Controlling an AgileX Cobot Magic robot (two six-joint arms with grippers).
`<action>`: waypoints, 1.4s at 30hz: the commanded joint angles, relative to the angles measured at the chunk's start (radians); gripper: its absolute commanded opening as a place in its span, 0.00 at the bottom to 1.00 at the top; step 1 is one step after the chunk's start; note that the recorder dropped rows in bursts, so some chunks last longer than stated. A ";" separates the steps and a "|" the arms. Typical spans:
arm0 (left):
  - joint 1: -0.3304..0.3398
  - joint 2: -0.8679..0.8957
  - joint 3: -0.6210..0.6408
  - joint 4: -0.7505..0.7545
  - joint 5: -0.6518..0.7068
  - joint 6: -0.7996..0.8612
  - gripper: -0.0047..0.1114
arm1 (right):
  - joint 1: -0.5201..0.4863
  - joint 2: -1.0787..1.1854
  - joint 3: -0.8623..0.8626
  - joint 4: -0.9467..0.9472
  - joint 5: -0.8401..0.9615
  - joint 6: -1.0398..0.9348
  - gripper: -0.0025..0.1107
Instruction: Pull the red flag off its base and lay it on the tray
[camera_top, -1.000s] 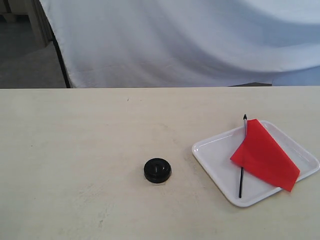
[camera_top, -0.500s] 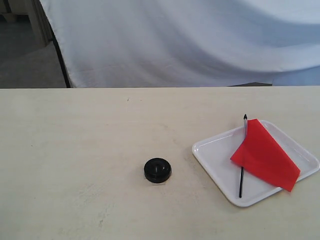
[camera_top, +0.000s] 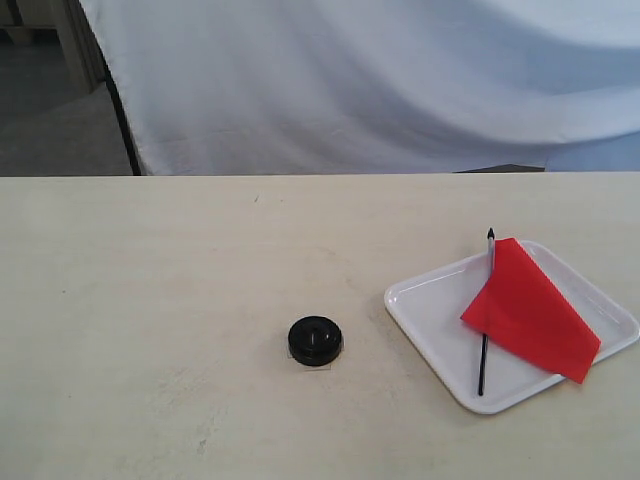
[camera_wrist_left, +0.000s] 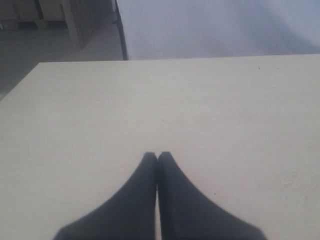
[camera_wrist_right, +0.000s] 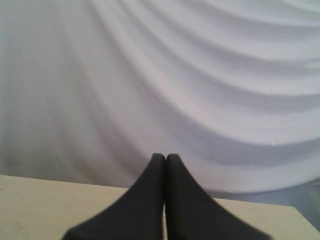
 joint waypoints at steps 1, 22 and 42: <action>-0.003 -0.003 0.002 0.003 -0.005 -0.006 0.04 | 0.000 -0.005 0.132 0.022 -0.181 0.025 0.02; -0.003 -0.003 0.002 0.003 -0.005 -0.006 0.04 | 0.000 -0.005 0.183 0.016 0.061 -0.103 0.02; -0.003 -0.003 0.002 0.003 -0.005 -0.006 0.04 | 0.000 -0.005 0.183 0.016 0.061 -0.099 0.02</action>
